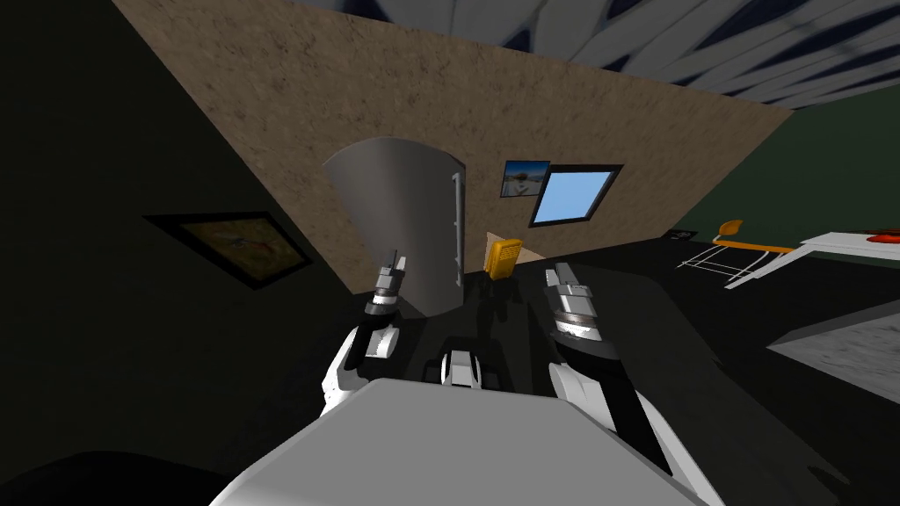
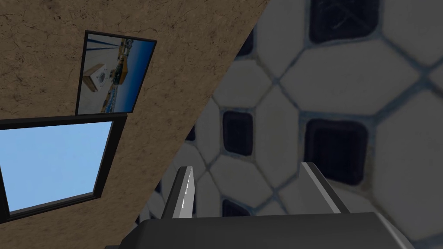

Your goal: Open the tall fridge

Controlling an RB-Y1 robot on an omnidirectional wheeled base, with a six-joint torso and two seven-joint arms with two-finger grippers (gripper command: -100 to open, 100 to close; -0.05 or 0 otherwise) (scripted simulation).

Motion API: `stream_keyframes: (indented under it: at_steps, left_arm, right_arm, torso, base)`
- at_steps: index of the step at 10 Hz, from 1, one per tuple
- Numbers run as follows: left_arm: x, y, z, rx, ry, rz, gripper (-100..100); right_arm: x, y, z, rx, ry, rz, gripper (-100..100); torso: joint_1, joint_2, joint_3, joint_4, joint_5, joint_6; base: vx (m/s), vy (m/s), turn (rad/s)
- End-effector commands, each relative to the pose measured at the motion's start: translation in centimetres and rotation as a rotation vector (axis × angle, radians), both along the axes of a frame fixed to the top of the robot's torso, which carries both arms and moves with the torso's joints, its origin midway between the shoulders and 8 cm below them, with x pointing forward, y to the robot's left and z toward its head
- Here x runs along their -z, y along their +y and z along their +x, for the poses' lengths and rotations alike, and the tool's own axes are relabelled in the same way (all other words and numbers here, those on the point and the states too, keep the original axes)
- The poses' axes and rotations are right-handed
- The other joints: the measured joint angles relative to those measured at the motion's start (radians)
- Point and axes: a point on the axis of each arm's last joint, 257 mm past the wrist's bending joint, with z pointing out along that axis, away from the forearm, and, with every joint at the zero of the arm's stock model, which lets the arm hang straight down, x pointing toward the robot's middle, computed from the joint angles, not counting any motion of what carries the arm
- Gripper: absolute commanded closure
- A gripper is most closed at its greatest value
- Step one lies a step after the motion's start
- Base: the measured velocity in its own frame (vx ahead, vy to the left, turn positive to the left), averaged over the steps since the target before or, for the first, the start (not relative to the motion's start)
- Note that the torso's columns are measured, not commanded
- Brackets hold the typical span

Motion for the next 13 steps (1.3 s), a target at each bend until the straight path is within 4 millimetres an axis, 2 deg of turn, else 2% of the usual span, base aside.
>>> stream_keyframes:
  at_steps: [1,2,3,5,8,10,11,12,13]
  left_arm:
    - [0.3,-1.2,1.9,0.024,0.039,0.002,-100]
    - [0.2,-2.2,2.9,0.043,0.055,0.004,-100]
    - [0.3,-2.2,3.0,0.042,0.059,0.004,-100]
    - [0.2,-4.2,4.9,0.076,0.092,0.010,-100]
    - [0.2,-5.3,6.3,0.090,0.122,0.016,-100]
    - [0.3,-7.4,8.0,0.115,0.160,0.033,-100]
    - [0.1,-7.5,8.2,0.115,0.165,0.035,-100]
    - [0.0,-8.6,9.1,0.124,0.182,0.048,-100]
    - [0.1,-8.6,9.2,0.123,0.186,0.048,-100]
  right_arm:
    - [0.0,0.0,0.0,0.000,0.000,0.000,0]
    - [0.0,0.0,0.0,0.000,0.000,0.000,0]
    - [0.0,0.0,0.0,0.000,0.000,0.000,0]
    - [0.0,0.0,0.0,0.000,0.000,0.000,0]
    - [0.0,0.0,0.0,0.000,0.000,0.000,0]
    - [0.0,0.0,0.0,0.000,0.000,0.000,0]
    - [0.0,0.0,0.0,0.000,0.000,0.000,0]
    - [0.0,0.0,0.0,0.000,0.000,0.000,0]
    - [0.0,0.0,0.0,0.000,0.000,0.000,0]
  torso:
    - [-0.001,-0.001,-0.001,0.000,0.000,0.000]
    - [0.001,0.000,0.000,0.000,0.000,0.000]
    - [0.001,0.000,0.000,0.000,0.000,0.000]
    - [0.000,0.000,0.000,0.000,0.000,0.000]
    - [0.001,0.000,0.000,0.000,0.000,0.000]
    - [0.001,0.000,0.000,0.000,0.000,0.000]
    - [0.000,-0.001,0.000,0.000,0.000,0.000]
    - [0.000,0.000,0.000,0.000,0.000,0.000]
    - [0.000,0.000,0.000,0.000,0.000,0.000]
  base:
    - [0.050,-0.052,-0.014]
    - [0.054,-0.044,-0.020]
    - [0.046,-0.038,-0.017]
    - [0.053,-0.063,-0.039]
    - [0.056,-0.053,-0.016]
    - [0.062,-0.045,-0.037]
    - [0.062,-0.045,-0.013]
    - [0.062,-0.046,-0.018]
    - [0.045,-0.038,-0.017]
